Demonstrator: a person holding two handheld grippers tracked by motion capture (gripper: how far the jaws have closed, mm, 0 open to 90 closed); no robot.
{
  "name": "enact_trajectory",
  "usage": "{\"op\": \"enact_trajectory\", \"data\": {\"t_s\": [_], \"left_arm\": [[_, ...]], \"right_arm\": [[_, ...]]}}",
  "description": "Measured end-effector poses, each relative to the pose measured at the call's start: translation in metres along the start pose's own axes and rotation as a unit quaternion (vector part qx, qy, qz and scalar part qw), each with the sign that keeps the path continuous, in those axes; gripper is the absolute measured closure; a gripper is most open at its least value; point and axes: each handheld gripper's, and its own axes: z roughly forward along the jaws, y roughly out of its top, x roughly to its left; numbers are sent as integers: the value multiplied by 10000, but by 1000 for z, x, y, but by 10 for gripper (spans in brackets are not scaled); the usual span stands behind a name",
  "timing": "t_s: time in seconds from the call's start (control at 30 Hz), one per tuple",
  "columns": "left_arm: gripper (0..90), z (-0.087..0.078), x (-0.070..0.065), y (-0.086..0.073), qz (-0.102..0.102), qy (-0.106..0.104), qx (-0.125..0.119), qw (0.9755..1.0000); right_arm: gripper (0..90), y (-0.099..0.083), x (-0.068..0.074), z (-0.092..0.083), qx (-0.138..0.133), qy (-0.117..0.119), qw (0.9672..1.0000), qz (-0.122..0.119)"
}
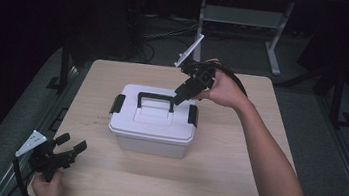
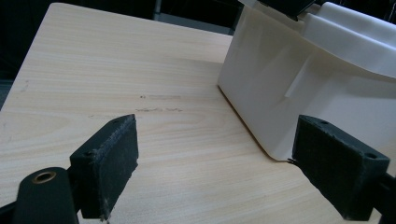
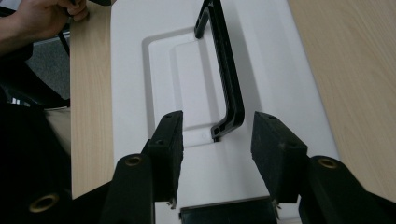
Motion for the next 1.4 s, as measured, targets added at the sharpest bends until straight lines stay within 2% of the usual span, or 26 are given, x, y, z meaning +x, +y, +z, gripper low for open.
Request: {"op": "enact_trajectory", "data": {"t_s": [1.1, 1.4], "left_arm": [[137, -1, 0, 0, 30, 29, 17, 10000], [137, -1, -1, 0, 26, 25, 17, 10000]], "right_arm": [[463, -32, -2, -19, -135, -78, 9995, 282], [463, -47, -2, -25, -176, -109, 9990, 400]]}}
